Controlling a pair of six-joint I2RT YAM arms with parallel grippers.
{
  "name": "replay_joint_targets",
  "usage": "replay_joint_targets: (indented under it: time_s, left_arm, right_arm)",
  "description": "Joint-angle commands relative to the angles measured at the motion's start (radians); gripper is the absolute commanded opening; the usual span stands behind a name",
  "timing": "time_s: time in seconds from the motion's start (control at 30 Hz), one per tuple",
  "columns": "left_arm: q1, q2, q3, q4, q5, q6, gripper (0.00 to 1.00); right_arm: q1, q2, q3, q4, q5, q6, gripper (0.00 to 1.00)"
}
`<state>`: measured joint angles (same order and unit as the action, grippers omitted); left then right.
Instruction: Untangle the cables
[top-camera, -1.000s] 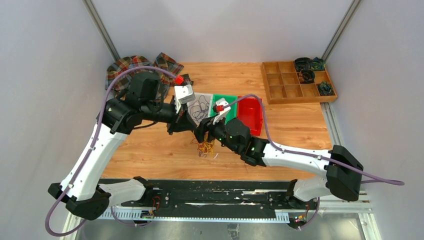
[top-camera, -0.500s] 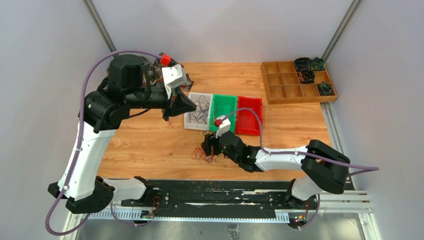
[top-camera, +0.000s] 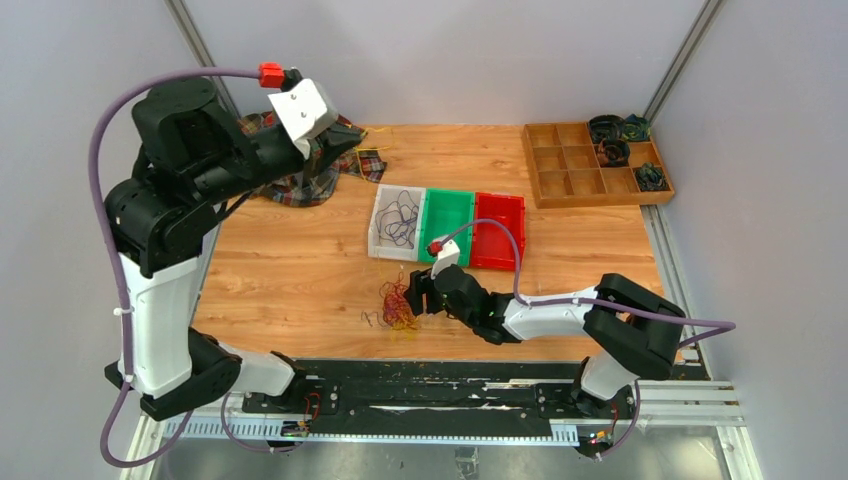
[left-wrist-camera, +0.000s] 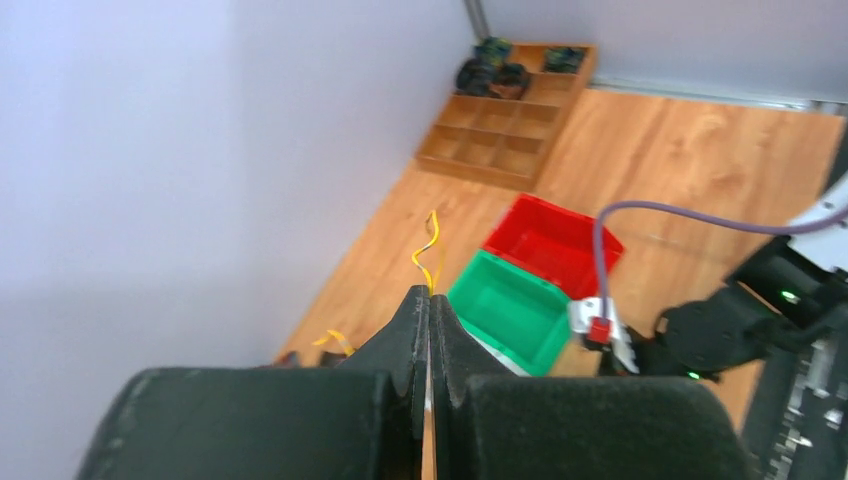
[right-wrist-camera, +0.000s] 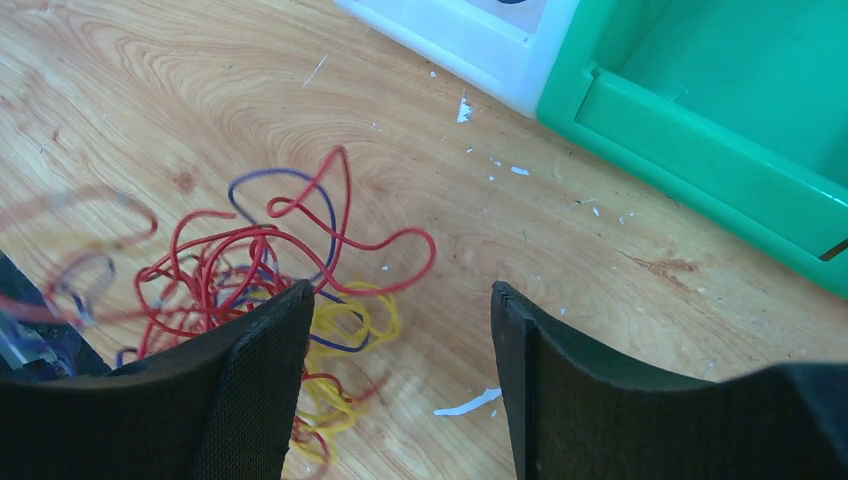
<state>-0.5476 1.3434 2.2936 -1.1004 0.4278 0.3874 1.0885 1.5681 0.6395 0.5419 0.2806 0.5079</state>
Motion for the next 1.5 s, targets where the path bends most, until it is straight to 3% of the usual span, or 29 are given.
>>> replay_joint_targets:
  time_s: [0.0, 0.27, 0.57, 0.7, 0.9, 1.47]
  left_arm:
    - [-0.006, 0.025, 0.104, 0.049, -0.118, 0.074, 0.0]
    - [-0.006, -0.004, 0.077, 0.148, -0.123, 0.045, 0.0]
    - [-0.006, -0.009, 0.068, 0.149, -0.056, 0.022, 0.0]
    - [-0.006, 0.0, 0.089, 0.149, -0.036, 0.01, 0.0]
    - [-0.006, -0.01, 0.099, 0.149, -0.022, -0.002, 0.0]
    - [-0.006, -0.061, 0.182, 0.255, -0.067, 0.021, 0.0]
  right_arm:
    - [-0.015, 0.007, -0.002, 0.018, 0.014, 0.018, 0.65]
    - [-0.015, -0.079, 0.001, 0.0, 0.027, -0.033, 0.65]
    - [-0.005, -0.246, 0.13, -0.055, -0.143, -0.185, 0.68]
    - [0.001, -0.208, 0.238, -0.075, -0.205, -0.245, 0.69]
    - [-0.004, -0.102, 0.342, -0.089, -0.157, -0.287, 0.68]
    - [-0.032, 0.171, 0.28, -0.034, -0.089, -0.154, 0.56]
